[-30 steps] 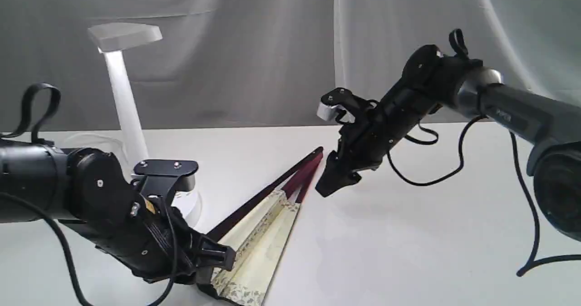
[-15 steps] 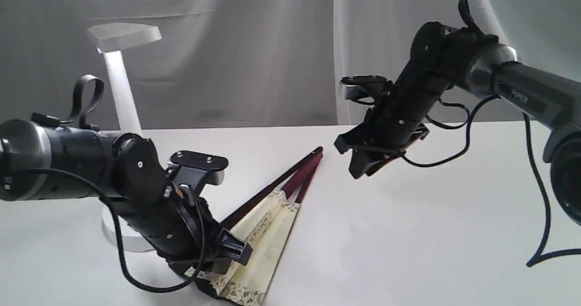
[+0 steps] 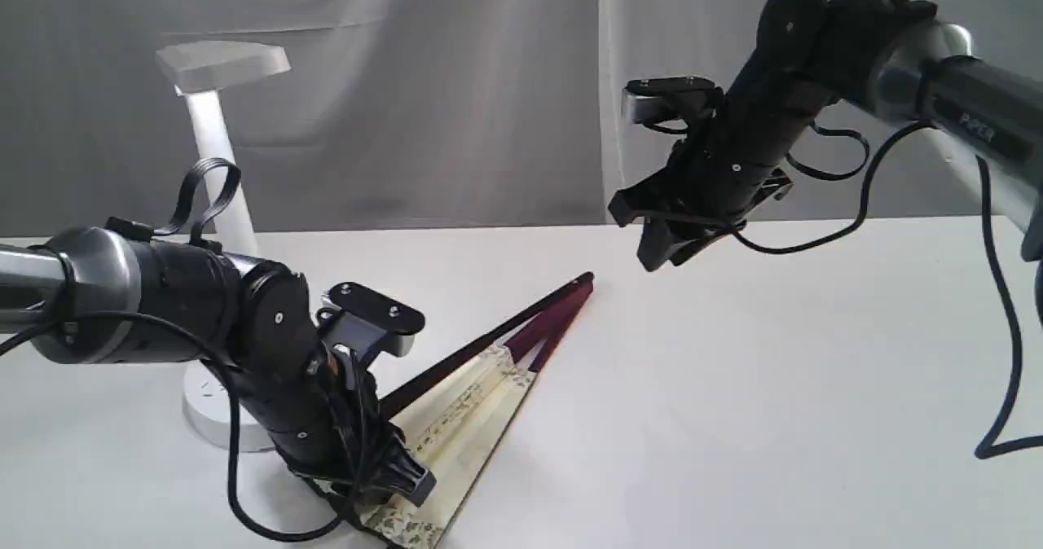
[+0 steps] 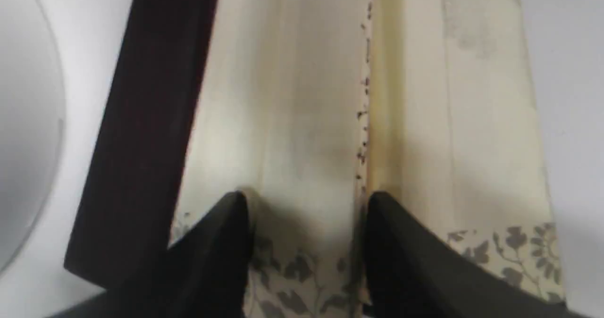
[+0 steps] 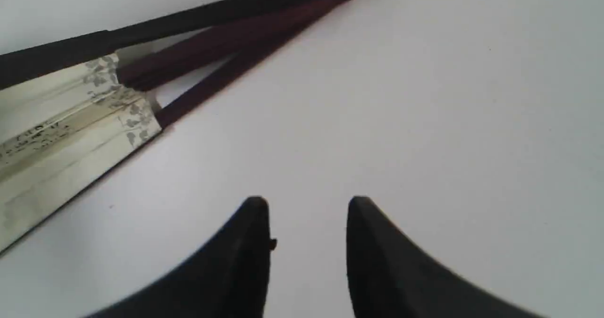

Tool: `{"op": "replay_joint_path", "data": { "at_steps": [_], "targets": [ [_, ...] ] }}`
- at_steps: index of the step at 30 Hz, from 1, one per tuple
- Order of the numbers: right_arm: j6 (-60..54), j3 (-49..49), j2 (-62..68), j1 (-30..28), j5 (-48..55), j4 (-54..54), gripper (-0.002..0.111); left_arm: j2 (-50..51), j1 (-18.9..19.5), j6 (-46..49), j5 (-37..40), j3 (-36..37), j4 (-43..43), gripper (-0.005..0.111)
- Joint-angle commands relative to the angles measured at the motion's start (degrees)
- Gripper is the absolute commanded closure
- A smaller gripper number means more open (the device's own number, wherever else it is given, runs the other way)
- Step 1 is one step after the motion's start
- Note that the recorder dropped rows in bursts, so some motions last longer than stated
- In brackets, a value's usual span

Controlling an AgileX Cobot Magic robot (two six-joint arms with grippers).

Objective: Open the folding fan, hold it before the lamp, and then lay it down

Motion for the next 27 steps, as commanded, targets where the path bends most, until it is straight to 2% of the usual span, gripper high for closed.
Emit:
{"op": "replay_joint_path", "data": {
  "at_steps": [1,7,10,15,22,27],
  "targets": [
    [-0.65,0.29,-0.97,-0.8,0.15,0.54,0.074,0.0,-0.22,3.84,0.47,-0.24,2.6,0.067],
    [-0.78,0.29,-1.49,-3.07,0.15,1.23,0.066,0.0,-0.22,21.9,4.7,-0.24,2.35,0.068],
    [-1.92,1.12,-2.61,-3.85,0.15,1.23,0.067,0.0,-0.22,25.36,4.88,-0.24,2.19,0.068],
    [-9.14,9.1,-6.01,-4.03,0.15,0.54,0.067,0.0,-1.33,30.24,4.38,-0.24,1.93,0.068],
    [-19.47,18.44,-8.98,-4.03,0.15,3.94,0.067,0.0,-4.92,39.45,5.3,-0.24,3.57,0.069],
    [-22.12,22.32,-10.29,-4.03,0.15,4.39,0.067,0.0,-6.51,39.35,3.45,-0.24,6.33,0.069]
  ]
}}
